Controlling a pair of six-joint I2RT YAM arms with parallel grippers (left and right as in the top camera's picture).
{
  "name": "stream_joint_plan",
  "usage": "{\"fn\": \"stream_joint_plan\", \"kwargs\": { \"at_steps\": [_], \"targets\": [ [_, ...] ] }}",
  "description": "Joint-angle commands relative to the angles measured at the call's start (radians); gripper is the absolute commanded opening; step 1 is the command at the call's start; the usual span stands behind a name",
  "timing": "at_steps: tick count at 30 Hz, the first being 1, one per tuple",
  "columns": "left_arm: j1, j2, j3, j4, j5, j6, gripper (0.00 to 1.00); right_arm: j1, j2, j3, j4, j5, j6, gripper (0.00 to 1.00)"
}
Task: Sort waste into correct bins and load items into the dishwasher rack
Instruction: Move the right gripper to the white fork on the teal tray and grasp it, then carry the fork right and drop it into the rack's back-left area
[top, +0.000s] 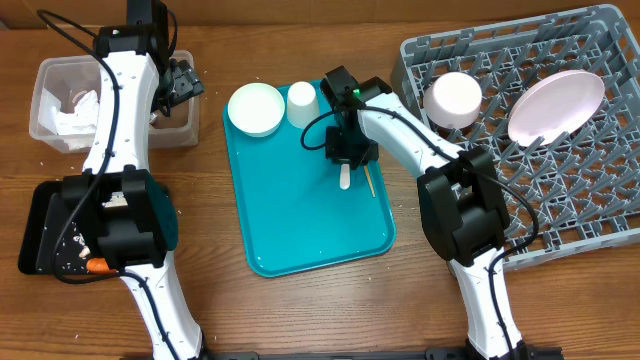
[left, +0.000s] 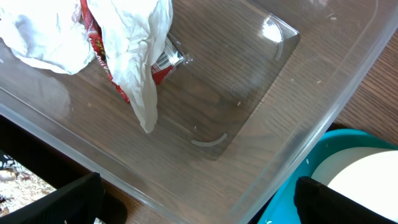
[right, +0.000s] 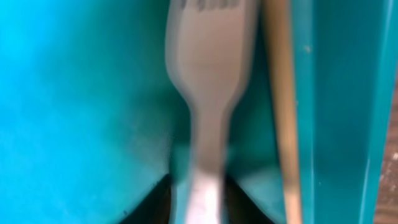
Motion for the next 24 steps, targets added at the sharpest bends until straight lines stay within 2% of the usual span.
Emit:
{"fn": "stream_joint_plan", "kwargs": {
  "at_steps": [1,6,12,21,24],
  "targets": [
    [0.002,-0.006,0.022,0.0,0.004,-0.024,1.0,0.006,0.022,-0.036,0.004,-0.014,0.011,0.04],
    [0.002,-0.006,0.022,0.0,0.004,-0.024,1.0,0.001,0.017,-0.008,-0.031,-0.042,0.01,0.04],
    [0.002,-0.006,0.022,0.0,0.004,-0.024,1.0,-0.045,0.012,0.15,-0.183,-0.058,-0.026,0.04],
    [0.002,-0.006,0.022,0.0,0.004,-0.024,1.0,-0.209,0.01,0.502,-0.443,-0.254,-0.235,0.04],
    [0.002,-0.006,0.022,0.0,0.004,-0.024,1.0,-0.281,0.01,0.6,-0.494,-0.254,-0.291,0.04]
  ]
}}
